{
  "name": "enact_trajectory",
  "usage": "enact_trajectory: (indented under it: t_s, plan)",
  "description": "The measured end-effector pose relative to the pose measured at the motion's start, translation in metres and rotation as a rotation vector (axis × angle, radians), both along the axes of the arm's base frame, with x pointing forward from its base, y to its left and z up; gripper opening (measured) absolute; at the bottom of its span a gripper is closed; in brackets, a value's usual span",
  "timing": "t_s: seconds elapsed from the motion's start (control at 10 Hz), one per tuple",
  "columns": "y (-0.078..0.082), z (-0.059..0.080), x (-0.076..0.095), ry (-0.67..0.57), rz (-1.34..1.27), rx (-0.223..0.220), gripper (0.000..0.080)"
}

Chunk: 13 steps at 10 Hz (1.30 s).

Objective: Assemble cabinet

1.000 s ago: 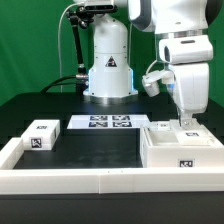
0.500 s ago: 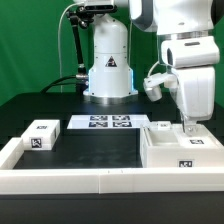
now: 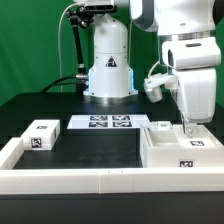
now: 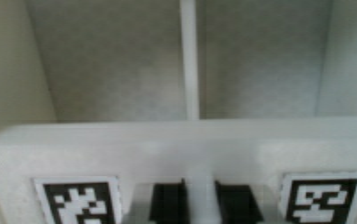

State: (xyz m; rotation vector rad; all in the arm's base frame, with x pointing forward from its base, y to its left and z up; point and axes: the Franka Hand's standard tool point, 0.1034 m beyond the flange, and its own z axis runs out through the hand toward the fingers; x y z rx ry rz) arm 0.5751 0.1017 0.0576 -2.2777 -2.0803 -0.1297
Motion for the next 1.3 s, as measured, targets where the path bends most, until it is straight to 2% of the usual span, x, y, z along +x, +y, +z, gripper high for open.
enact_trajectory:
  t_s: [0.1,0.2,0.3,0.4,0.5,0.6,0.7,1.2,1.3]
  plan:
    - [0.0,-0.0003,-0.0002,0.001,0.0,0.0,0.0163]
    - [0.0,-0.0004,-0.0003,0.001,0.0,0.0,0.0339]
    - [0.0,-0.0005,-0.0004,0.001,0.0,0.0,0.0339]
    - [0.0,-0.0006,-0.0005,0.001,0.0,0.0,0.0522]
    - [0.0,-0.0007,-0.0005,0.001,0.0,0.0,0.0657]
    - [0.0,-0.0008,-0.0006,0.002,0.0,0.0,0.0657]
    - [0.0,-0.001,-0.0007,0.002,0.0,0.0,0.0769]
    - [0.0003,-0.0002,-0.0019,0.003,-0.004,0.0,0.0796]
    - [0.0005,0.007,-0.01,0.003,-0.012,-0.007,0.0796]
